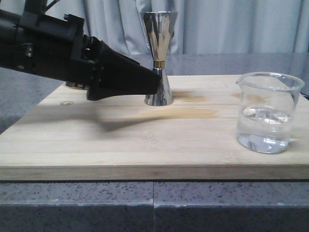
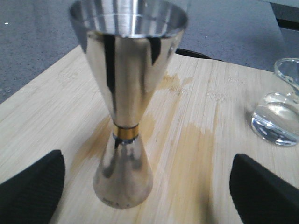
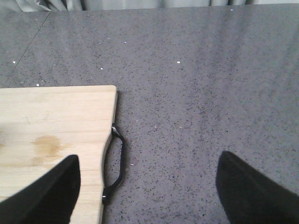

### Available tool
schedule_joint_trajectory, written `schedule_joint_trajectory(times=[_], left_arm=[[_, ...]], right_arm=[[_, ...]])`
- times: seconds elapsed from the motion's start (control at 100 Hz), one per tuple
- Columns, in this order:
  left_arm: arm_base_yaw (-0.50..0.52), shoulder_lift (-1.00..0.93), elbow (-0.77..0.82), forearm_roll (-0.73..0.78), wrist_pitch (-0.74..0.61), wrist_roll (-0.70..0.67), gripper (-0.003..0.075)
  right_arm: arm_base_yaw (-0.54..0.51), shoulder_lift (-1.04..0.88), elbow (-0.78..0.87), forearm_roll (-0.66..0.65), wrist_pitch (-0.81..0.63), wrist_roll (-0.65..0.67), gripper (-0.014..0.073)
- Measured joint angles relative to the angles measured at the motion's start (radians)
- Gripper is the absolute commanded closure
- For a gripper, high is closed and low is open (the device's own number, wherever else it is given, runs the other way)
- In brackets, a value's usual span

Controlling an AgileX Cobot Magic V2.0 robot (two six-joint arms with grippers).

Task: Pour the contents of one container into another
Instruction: 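Reach the left gripper to the steel jigger and grasp its waist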

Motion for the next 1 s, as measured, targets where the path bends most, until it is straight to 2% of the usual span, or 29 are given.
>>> schedule_joint_trajectory(times=[0.39,0.86,0.93,1.0], left_arm=[[-0.015,0.092,-0.123,-0.002,0.053,0.004,0.0059],[-0.044,0.154,-0.187,-0.002,0.068,0.006,0.006],[-0.044,0.154,-0.187,-0.002,0.068,0.006,0.0082],[-0.044,0.154,-0.187,-0.002,0.069,0.006,0.0136]], right_arm=[[0.0,0.0,0.0,0.002,0.0,-0.002,0.0051],[0.0,0.0,0.0,0.002,0.0,-0.002,0.0051],[0.0,0.0,0.0,0.002,0.0,-0.002,0.0051],[0.0,0.0,0.0,0.002,0.0,-0.002,0.0051]])
